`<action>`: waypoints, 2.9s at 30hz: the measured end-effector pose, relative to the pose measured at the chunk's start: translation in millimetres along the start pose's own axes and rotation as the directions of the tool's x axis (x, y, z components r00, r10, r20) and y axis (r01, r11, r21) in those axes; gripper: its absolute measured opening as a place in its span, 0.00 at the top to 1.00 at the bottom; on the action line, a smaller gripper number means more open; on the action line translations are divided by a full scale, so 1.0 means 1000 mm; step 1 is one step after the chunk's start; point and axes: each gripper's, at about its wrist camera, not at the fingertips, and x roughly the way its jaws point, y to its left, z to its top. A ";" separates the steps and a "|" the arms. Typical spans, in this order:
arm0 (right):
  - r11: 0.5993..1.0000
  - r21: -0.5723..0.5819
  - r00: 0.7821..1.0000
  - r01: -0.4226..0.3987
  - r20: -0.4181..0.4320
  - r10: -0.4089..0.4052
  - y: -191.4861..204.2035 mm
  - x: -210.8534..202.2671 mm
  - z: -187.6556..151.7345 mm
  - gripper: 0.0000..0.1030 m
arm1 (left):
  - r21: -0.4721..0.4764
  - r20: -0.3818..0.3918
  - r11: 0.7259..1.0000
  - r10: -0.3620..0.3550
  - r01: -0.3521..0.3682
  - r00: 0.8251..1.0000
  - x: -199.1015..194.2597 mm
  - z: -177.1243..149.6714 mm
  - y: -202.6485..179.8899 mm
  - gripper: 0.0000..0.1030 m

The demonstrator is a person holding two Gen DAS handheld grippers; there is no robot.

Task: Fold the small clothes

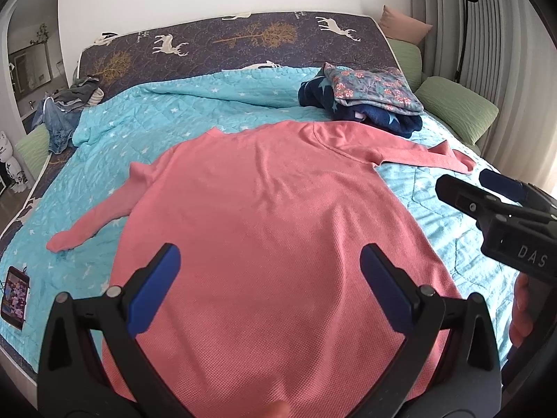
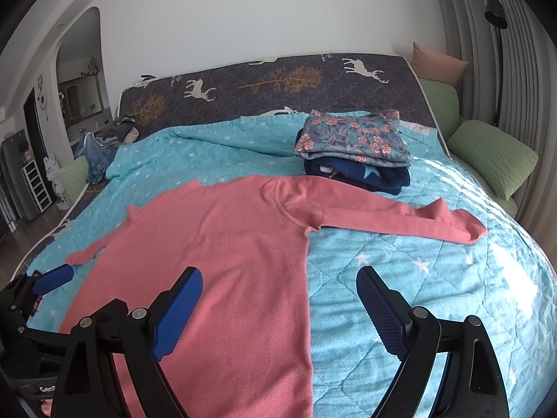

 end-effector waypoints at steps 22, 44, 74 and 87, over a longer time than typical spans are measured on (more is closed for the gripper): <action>0.999 -0.051 1.000 0.003 0.007 -0.002 0.022 0.010 0.016 0.11 | -0.100 0.012 0.995 -0.012 0.013 1.000 0.011 0.015 0.048 0.01; 0.983 -0.181 1.000 -0.013 -0.003 0.013 0.066 0.071 0.074 0.11 | -0.692 -0.168 0.695 0.105 -0.193 0.980 0.113 -0.008 0.314 0.01; 0.957 -0.290 0.996 0.018 -0.083 -0.044 0.100 0.146 0.073 0.11 | -0.708 -0.112 0.692 0.088 -0.141 0.990 0.178 0.052 0.368 0.97; 0.980 -0.191 0.994 0.054 -0.078 -0.070 0.053 0.144 0.071 0.11 | -0.187 -0.055 0.923 -0.352 0.337 0.934 0.175 0.138 0.109 0.97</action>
